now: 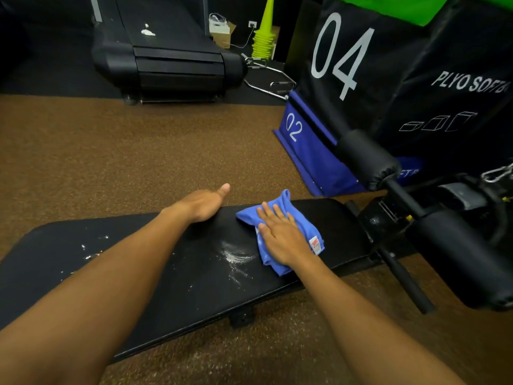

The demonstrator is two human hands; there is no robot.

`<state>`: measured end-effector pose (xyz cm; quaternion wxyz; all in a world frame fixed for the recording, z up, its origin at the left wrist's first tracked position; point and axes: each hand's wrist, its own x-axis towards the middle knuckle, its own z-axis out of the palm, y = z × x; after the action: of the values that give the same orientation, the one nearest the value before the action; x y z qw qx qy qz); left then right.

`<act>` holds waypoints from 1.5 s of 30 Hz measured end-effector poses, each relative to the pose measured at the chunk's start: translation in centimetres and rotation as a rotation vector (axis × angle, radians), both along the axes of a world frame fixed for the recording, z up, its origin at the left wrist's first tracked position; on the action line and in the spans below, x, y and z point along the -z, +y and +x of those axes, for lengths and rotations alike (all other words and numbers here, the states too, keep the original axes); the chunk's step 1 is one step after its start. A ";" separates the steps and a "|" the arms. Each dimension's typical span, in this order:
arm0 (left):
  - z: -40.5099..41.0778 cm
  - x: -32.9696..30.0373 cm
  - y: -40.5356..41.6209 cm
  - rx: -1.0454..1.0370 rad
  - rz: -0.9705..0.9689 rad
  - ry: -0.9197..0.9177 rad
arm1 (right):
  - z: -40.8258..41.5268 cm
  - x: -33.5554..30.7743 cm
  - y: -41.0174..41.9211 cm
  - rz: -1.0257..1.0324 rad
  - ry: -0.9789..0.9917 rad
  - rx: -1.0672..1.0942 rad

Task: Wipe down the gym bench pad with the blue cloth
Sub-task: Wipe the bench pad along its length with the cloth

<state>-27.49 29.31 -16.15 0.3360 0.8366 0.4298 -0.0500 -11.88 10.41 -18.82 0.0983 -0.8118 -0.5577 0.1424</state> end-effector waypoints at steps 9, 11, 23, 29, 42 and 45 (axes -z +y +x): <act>0.5 -0.5 0.4 -0.007 -0.040 0.004 | -4.3 -0.3 -7.3 0.004 -0.014 -0.310; 0.5 -0.2 1.0 -0.012 -0.066 -0.003 | -4.6 -0.3 -7.9 0.003 -0.036 -0.339; 1.2 -0.3 2.3 -0.014 -0.119 -0.018 | -1.9 0.2 3.8 0.029 -0.150 -0.159; 0.8 -0.5 1.6 -0.044 -0.122 -0.030 | -2.0 0.2 5.5 0.018 -0.116 -0.119; 0.3 -1.5 -1.2 -0.036 -0.017 0.051 | -5.7 -0.8 -5.2 -0.022 -0.064 -0.160; 0.1 -1.4 -0.8 -0.050 -0.014 0.053 | -6.7 -1.1 -8.3 0.000 -0.062 -0.206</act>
<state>-27.42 28.50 -14.79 0.3314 0.8216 0.4591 -0.0665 -18.61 2.13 -17.71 0.0658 -0.7541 -0.6410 0.1266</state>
